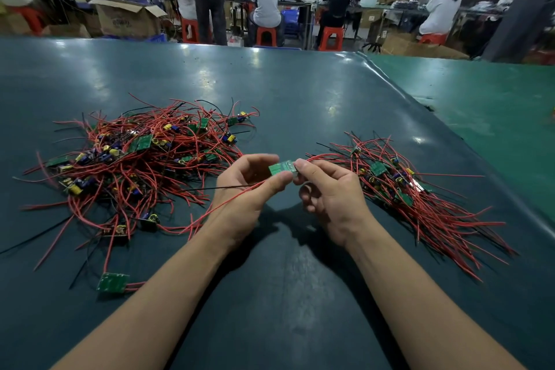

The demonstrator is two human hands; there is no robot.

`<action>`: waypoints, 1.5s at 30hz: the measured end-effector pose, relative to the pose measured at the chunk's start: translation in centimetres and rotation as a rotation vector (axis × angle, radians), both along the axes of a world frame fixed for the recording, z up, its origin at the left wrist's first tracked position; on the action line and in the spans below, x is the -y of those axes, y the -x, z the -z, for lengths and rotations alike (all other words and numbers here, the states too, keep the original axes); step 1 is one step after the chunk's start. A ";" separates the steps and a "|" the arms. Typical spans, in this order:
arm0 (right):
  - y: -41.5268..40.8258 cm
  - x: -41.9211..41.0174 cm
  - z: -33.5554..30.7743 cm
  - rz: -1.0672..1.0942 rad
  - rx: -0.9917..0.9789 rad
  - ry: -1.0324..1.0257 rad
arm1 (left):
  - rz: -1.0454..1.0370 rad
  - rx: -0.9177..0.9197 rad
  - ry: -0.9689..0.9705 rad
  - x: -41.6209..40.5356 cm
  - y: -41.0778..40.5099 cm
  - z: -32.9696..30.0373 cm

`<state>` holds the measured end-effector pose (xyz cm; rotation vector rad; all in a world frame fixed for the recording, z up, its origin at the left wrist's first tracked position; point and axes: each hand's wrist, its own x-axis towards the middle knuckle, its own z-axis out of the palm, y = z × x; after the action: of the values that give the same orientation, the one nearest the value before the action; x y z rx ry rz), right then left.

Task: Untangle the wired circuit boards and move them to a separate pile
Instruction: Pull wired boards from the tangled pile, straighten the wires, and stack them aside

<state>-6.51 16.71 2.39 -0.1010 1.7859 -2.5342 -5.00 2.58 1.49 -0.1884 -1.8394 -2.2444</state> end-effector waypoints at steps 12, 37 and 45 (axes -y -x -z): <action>1.5 -0.9 0.3 0.398 -0.022 0.078 | -0.077 -0.052 0.126 -0.5 -0.4 -0.4; 2.0 -3.2 0.6 1.031 -0.444 -0.534 | 0.008 -0.060 0.110 -0.6 -1.1 -0.5; 2.0 -3.1 1.1 0.982 -0.493 -0.683 | 0.006 -0.050 0.108 -0.5 -1.2 -0.5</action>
<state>-8.55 19.78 1.31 0.2650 3.4873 -2.2200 -3.80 3.11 1.95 -0.2670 -1.9376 -2.1253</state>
